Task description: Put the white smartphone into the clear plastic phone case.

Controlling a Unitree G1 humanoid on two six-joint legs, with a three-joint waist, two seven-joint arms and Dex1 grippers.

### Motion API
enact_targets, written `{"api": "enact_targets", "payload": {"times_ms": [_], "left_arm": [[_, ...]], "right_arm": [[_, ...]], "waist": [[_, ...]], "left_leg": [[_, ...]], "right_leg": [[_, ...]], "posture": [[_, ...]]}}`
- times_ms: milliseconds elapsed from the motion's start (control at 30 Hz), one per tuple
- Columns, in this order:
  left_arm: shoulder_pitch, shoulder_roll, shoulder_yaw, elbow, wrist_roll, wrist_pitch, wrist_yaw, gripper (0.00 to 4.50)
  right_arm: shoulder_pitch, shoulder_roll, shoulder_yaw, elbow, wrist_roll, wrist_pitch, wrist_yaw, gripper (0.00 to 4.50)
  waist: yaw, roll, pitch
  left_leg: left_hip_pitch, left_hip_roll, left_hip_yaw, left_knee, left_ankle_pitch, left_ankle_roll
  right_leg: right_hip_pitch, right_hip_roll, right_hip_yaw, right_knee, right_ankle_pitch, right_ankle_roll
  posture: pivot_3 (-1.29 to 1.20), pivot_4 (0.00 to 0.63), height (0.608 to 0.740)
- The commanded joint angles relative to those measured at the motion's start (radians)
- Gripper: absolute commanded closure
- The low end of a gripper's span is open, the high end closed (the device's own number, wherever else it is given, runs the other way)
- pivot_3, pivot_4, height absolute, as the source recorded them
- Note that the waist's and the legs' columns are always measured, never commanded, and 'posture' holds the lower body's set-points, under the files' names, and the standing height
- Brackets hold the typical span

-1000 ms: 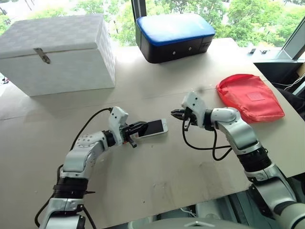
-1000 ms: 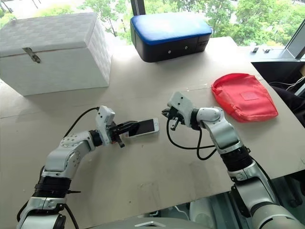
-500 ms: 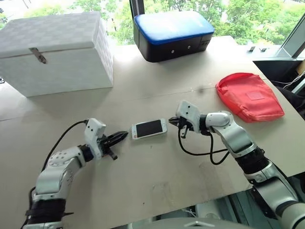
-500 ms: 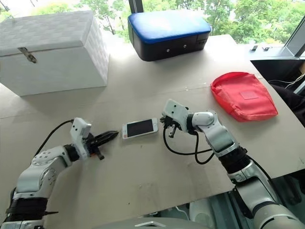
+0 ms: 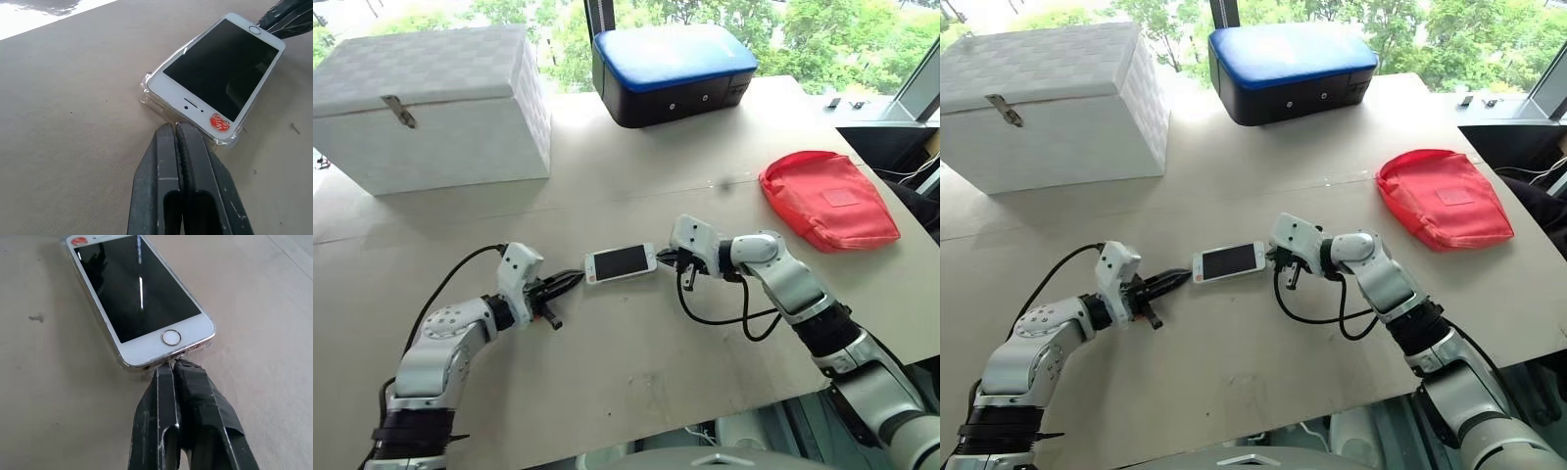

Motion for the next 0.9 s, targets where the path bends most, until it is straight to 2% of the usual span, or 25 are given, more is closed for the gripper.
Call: {"api": "enact_targets", "payload": {"times_ms": [33, 533, 900], "left_arm": [[0.003, -0.001, -0.030, -0.033, 0.002, 0.010, -0.012, 4.45], [0.010, -0.001, -0.020, -0.030, 0.001, 0.024, 0.001, 4.45], [0.002, 0.001, -0.019, -0.033, 0.000, 0.032, 0.002, 4.45]], "right_arm": [[-0.031, 0.019, -0.005, -0.004, 0.011, -0.033, 0.012, 4.50], [-0.092, -0.047, -0.058, 0.043, -0.006, -0.044, 0.014, 4.50], [-0.092, 0.049, 0.026, 0.060, -0.009, -0.060, 0.058, 4.50]], "waist": [[0.000, 0.000, 0.000], [0.000, 0.000, 0.000], [-0.001, 0.000, 0.000]], "left_leg": [[0.000, 0.000, 0.000, 0.000, 0.000, 0.000], [0.000, 0.000, 0.000, 0.000, 0.000, 0.000], [0.000, 0.000, 0.000, 0.000, 0.000, 0.000]], "right_leg": [[0.000, 0.000, 0.000, 0.000, 0.000, 0.000], [0.000, 0.000, 0.000, 0.000, 0.000, 0.000], [0.001, 0.000, 0.000, 0.000, 0.000, 0.000]], "posture": [[0.00, 0.150, 0.734], [0.00, 0.150, 0.734], [0.00, 0.150, 0.734]]}}
